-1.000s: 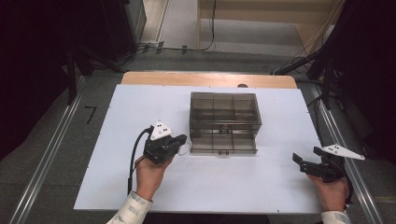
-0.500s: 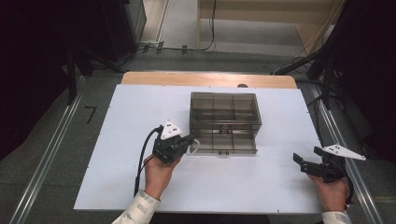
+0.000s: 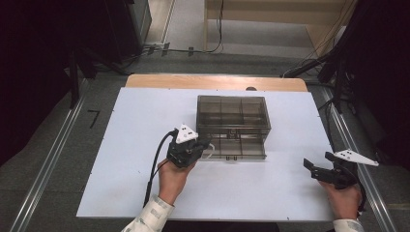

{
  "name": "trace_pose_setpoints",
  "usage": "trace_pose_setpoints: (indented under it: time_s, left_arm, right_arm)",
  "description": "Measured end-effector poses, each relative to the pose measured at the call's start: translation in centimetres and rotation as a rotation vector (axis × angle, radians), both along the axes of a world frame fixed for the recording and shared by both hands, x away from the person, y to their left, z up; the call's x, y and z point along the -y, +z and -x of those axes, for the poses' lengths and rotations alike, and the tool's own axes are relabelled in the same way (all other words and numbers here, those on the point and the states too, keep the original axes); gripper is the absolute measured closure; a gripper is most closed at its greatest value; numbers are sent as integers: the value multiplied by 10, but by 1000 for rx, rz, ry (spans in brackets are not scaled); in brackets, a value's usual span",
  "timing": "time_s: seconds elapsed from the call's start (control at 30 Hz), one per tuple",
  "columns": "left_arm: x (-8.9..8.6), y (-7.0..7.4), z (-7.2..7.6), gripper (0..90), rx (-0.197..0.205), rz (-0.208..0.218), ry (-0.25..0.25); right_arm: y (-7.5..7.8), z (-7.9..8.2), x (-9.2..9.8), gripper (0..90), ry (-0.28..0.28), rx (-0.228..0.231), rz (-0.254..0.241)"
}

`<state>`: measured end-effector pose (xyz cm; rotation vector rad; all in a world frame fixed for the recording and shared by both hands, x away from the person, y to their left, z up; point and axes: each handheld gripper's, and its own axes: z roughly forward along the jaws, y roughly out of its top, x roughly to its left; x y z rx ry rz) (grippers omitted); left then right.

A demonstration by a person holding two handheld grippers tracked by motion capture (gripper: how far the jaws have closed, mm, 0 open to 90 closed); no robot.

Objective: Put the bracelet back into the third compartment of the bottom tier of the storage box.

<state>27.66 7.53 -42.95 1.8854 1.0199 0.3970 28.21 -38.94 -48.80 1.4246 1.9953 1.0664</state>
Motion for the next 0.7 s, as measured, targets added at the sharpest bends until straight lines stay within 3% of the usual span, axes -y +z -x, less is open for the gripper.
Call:
trace_pose_setpoints:
  time_s: [0.7]
  left_arm:
    - [24,-2,-10,882,-9,13,-17]
  right_arm:
    - [0,0,1,60,3,3,-1]
